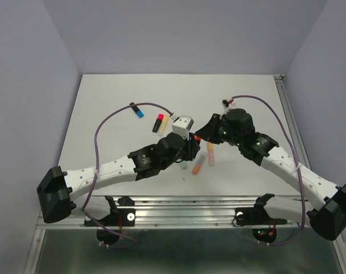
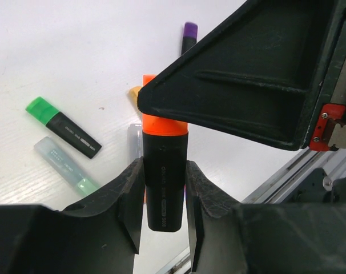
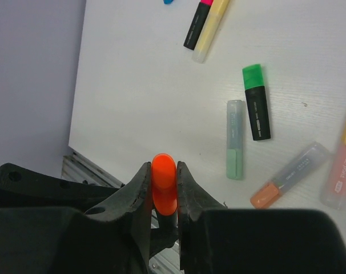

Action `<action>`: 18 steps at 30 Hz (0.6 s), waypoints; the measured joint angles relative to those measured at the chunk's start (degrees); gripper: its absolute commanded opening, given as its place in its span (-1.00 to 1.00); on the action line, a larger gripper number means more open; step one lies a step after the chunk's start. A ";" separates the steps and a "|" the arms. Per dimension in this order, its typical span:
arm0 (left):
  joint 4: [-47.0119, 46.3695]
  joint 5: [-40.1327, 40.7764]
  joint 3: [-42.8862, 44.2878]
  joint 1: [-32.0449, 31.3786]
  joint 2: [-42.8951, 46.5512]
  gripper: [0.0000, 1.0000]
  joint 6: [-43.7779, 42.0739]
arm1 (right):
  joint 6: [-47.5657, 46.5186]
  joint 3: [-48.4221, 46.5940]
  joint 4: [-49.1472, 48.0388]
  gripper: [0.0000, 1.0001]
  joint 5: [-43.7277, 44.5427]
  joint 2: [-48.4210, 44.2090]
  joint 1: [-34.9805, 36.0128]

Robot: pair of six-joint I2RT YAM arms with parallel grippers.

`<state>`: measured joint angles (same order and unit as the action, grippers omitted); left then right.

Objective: Open the pen caps

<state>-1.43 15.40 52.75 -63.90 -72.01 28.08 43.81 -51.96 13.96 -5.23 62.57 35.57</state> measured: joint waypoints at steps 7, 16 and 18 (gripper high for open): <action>-3.19 4.13 -4.24 -2.01 3.13 -1.00 5.57 | -2.43 -10.69 7.17 -0.99 10.23 6.25 2.01; 9.77 2.99 -11.56 -11.76 3.52 -1.00 13.66 | -6.16 -21.38 -0.98 -0.99 23.50 12.09 -12.17; 10.62 4.13 -11.45 -11.76 3.52 -1.00 14.80 | -7.17 -22.01 -1.20 -0.99 23.52 13.27 -13.90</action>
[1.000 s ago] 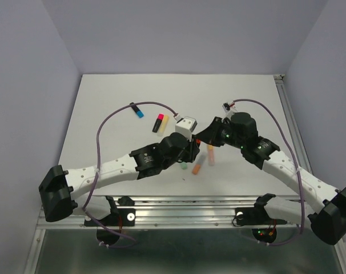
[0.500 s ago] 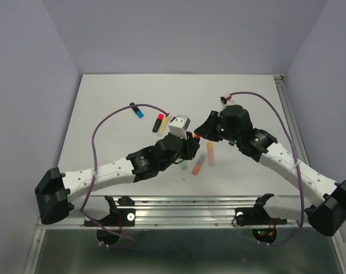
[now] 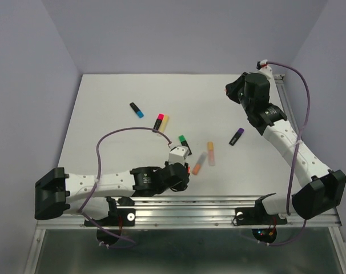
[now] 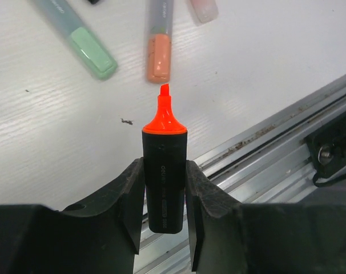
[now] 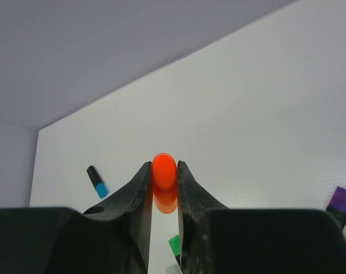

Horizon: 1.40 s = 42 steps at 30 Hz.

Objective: Open the pen caps

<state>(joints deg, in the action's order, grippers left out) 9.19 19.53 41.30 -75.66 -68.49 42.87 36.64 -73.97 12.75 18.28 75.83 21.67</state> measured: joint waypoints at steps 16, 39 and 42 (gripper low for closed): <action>5.88 6.95 10.69 44.81 -5.55 -1.00 -3.74 | -1.53 4.96 -2.95 -0.99 -16.50 19.30 -25.38; 14.64 8.28 29.31 72.08 -38.53 -0.78 -10.73 | -0.92 -17.92 0.17 -0.80 -19.02 46.23 -29.90; 14.62 8.33 29.31 72.63 -38.38 -0.77 -10.75 | -0.57 -17.92 0.72 -0.65 -18.23 47.60 -29.83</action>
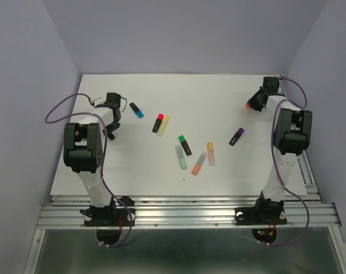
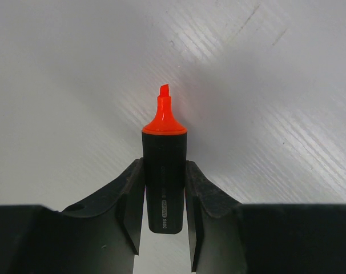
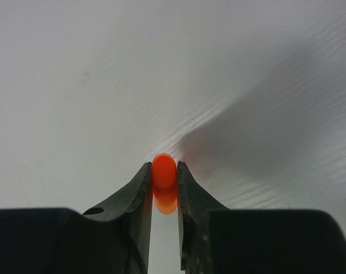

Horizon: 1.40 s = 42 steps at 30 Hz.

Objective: Open the pen caps

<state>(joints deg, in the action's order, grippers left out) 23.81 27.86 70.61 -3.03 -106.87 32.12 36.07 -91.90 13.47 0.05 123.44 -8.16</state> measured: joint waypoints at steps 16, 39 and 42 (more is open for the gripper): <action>-0.11 -2.21 -0.90 0.50 0.11 0.47 0.26 | 1.73 -0.79 2.82 0.22 2.95 1.86 0.76; -2.84 -13.53 -5.46 -9.66 27.10 0.98 0.35 | -4.35 7.08 5.40 1.00 7.91 -20.46 10.08; -4.37 -14.21 -6.29 -16.41 26.95 0.98 0.61 | -5.97 12.11 4.55 1.00 9.25 -26.69 13.92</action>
<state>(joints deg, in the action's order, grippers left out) 19.44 13.65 64.31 -19.44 -79.92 32.73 30.11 -79.79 18.02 9.30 96.75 5.76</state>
